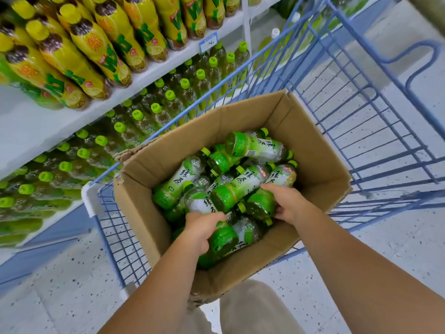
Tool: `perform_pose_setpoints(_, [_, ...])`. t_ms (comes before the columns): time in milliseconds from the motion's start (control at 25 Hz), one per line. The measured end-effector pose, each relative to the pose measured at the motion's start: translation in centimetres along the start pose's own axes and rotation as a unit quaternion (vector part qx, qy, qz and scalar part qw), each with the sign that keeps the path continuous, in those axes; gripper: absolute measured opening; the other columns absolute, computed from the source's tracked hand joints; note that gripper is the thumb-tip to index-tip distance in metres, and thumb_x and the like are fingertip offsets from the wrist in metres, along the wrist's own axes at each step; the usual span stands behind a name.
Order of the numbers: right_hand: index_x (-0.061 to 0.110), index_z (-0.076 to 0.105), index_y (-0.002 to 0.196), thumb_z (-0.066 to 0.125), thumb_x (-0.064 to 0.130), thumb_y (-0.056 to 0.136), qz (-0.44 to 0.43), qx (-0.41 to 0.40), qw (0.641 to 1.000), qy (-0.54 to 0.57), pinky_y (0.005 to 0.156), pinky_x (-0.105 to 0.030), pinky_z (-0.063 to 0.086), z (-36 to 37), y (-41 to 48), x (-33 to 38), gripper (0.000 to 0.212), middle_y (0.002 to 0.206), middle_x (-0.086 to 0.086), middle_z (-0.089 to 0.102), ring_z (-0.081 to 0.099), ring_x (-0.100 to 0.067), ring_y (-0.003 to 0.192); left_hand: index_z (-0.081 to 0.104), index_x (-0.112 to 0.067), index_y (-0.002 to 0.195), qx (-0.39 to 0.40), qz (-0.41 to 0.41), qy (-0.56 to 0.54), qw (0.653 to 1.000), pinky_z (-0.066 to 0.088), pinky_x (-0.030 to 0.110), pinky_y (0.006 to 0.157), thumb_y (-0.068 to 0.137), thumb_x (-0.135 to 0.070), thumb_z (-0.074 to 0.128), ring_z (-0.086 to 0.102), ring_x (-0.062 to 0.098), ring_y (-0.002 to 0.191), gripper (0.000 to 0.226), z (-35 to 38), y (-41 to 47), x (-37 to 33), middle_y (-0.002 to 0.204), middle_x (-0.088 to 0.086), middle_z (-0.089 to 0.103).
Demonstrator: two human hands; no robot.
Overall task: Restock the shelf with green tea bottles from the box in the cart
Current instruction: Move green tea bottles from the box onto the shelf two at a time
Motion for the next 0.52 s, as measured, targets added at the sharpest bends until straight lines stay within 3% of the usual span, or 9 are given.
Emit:
perform_pose_setpoints(160, [0.012, 0.064, 0.118, 0.078, 0.019, 0.085, -0.011, 0.057, 0.998, 0.014, 0.068, -0.038, 0.059, -0.6, -3.0, -0.1, 0.037, 0.107, -0.013, 0.073, 0.072, -0.027, 0.092, 0.067, 0.000, 0.108, 0.042, 0.037, -0.018, 0.998, 0.062, 0.045, 0.067, 0.065, -0.003, 0.081, 0.075, 0.033, 0.075, 0.045, -1.5, -2.4, -0.2, 0.089, 0.020, 0.075])
perform_pose_setpoints(280, [0.009, 0.068, 0.117, 0.076, 0.011, 0.085, -0.042, 0.135, 0.990, -0.015, 0.071, -0.040, 0.061, 0.1, -6.0, -0.3, 0.033, 0.107, -0.015, 0.077, 0.076, -0.029, 0.092, 0.068, -0.006, 0.108, 0.066, 0.100, -0.020, 0.993, 0.062, 0.049, 0.074, 0.058, -0.005, 0.076, 0.073, 0.035, 0.082, 0.051, -2.3, -5.1, -0.8, 0.094, 0.020, 0.074])
perform_pose_setpoints(360, [0.010, 0.068, 0.120, 0.075, 0.012, 0.087, -0.067, 0.179, 0.980, -0.047, 0.075, -0.044, 0.061, 0.5, -8.2, -0.2, 0.034, 0.109, -0.016, 0.076, 0.075, -0.032, 0.094, 0.067, -0.014, 0.107, 0.085, 0.139, -0.012, 0.987, 0.062, 0.045, 0.069, 0.058, -0.005, 0.074, 0.073, 0.033, 0.084, 0.051, -2.9, -7.1, -1.3, 0.097, 0.017, 0.074])
perform_pose_setpoints(520, [0.014, 0.062, 0.126, 0.074, 0.013, 0.088, -0.116, 0.193, 0.971, -0.083, 0.073, -0.044, 0.060, 1.4, -12.1, -0.7, 0.041, 0.108, -0.012, 0.076, 0.075, -0.031, 0.095, 0.063, -0.020, 0.101, 0.092, 0.204, -0.002, 0.975, 0.062, 0.041, 0.063, 0.060, -0.004, 0.072, 0.072, 0.026, 0.073, 0.044, -5.1, -11.0, -2.0, 0.086, 0.012, 0.072])
Point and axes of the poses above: each hand's wrist, its own y-axis towards the middle knuckle, its own z-axis out of the palm, x = y × z, the point moved 3 cm from there along y, towards the middle knuckle
